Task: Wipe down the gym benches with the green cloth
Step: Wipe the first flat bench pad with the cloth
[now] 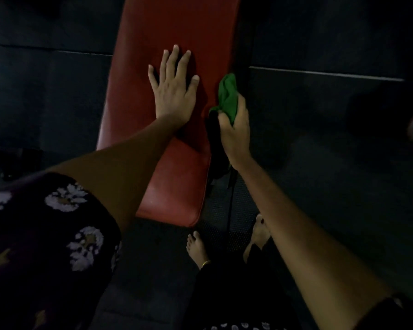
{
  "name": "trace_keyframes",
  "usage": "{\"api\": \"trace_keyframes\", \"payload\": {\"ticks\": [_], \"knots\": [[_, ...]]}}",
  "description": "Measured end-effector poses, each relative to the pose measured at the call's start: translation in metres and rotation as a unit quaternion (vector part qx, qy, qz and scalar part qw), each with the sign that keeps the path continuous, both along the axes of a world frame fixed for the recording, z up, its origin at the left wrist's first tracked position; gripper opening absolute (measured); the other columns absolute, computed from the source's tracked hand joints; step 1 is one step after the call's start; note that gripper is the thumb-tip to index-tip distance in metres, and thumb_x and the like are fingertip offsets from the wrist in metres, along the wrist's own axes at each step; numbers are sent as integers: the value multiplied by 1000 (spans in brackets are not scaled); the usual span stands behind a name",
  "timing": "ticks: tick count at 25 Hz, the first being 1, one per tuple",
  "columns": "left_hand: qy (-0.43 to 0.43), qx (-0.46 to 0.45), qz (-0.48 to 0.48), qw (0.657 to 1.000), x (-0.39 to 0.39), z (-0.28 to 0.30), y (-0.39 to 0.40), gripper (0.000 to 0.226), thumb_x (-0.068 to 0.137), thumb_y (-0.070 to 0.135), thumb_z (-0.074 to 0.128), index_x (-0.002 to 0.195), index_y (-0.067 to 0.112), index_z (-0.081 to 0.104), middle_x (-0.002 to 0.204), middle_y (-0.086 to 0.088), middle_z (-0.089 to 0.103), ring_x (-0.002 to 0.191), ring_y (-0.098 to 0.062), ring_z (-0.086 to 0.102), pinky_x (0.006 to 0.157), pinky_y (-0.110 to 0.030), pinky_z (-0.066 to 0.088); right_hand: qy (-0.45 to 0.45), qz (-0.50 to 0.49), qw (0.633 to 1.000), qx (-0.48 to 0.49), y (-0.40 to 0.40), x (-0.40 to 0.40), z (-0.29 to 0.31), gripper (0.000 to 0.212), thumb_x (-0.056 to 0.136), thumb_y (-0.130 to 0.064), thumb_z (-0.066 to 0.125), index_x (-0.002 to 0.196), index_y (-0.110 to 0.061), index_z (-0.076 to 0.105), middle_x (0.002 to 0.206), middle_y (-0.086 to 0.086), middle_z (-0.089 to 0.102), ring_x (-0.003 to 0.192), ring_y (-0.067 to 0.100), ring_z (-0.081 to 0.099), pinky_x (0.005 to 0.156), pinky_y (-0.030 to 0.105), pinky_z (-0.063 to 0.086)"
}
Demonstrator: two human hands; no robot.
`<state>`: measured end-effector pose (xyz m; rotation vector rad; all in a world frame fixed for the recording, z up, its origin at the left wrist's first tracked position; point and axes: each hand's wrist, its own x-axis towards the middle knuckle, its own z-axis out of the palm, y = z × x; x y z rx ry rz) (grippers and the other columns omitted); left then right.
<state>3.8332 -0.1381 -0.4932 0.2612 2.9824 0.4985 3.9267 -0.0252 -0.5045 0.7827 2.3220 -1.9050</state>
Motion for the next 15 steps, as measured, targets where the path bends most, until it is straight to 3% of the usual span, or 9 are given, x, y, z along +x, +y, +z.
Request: {"api": "trace_keyframes", "payload": {"ticks": [3,8,12,15], "knots": [[-15,11,-65,998,16,13,-23,50,99,28,40,146,15,29,158,-6,9,146,-24,4,114,-50,-8,-5,18,1000,-4,-18,36,0,56,87,-26,48,140,-17,37,123,8,47,109,15,45,94,31,38],[9,-24,-75,997,152,6,-78,55,97,42,29,144,14,34,155,-8,23,144,-23,15,114,-51,2,-42,4,995,-88,-46,120,-10,65,75,-40,47,137,-22,40,129,6,51,118,19,51,103,46,41],[25,-30,-66,997,154,-1,-81,56,94,43,30,141,15,41,150,-7,35,141,-26,24,113,-52,9,-43,-47,995,-74,-37,82,-9,66,71,-47,40,135,-29,41,122,5,55,111,20,54,97,49,45],[32,-28,-69,997,157,-3,-83,56,94,42,30,141,14,41,150,-7,36,141,-27,25,113,-53,10,-60,-58,991,-100,-48,110,-10,56,75,-42,46,130,-31,44,122,6,55,112,22,55,98,49,44]]}}
